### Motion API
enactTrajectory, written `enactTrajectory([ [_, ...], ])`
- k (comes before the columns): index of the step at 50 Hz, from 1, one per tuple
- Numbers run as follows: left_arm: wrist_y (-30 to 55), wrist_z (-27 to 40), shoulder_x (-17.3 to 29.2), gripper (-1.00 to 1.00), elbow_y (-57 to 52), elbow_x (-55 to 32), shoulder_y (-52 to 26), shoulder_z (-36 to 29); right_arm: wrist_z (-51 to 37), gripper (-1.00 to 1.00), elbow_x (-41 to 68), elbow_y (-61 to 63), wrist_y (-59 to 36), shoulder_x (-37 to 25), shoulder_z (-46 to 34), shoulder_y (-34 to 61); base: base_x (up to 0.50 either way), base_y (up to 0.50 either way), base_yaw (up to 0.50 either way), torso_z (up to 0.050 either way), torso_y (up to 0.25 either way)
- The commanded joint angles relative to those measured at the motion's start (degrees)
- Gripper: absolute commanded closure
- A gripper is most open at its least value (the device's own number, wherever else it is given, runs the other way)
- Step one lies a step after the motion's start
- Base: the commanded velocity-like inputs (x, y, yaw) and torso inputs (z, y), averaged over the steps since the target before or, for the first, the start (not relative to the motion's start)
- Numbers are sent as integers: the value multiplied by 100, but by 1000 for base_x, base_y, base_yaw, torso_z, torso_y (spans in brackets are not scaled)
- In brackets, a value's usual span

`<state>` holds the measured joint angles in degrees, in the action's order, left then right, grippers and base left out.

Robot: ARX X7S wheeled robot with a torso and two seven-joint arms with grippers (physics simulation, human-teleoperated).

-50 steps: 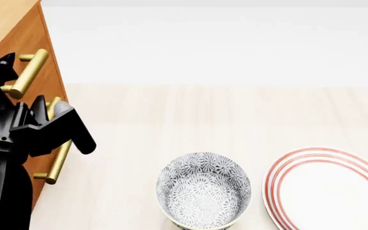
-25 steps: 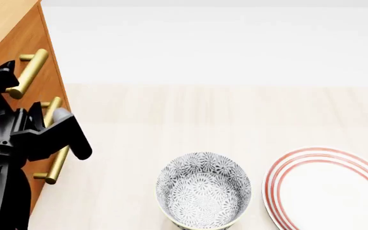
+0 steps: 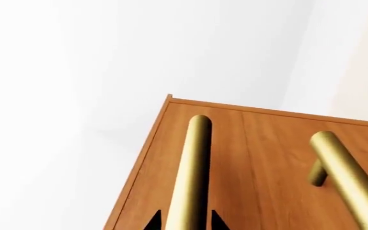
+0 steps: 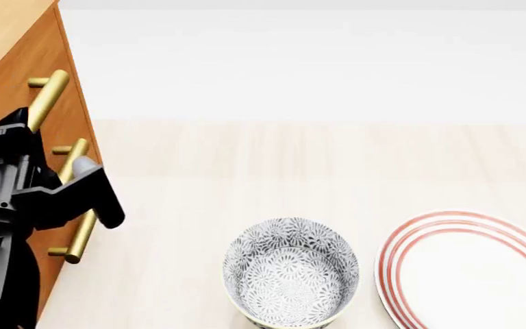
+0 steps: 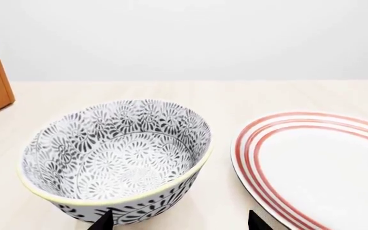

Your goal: Open the top drawer of the cabinet.

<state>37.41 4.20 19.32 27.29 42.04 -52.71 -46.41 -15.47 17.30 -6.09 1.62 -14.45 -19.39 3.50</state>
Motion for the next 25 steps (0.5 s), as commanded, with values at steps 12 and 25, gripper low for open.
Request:
enactTrajectory([
  [12, -82, -200, -163, 100, -139, 211, 33, -75, 100, -100, -97, 1, -19, 80, 68, 9, 0, 0, 0, 0, 0],
  [25, -152, -284, -524, 100, -277, 312, 23, -359, 117, -100, -67, 83, -46, 34, 21, -4, 0, 0, -1, 0, 0],
])
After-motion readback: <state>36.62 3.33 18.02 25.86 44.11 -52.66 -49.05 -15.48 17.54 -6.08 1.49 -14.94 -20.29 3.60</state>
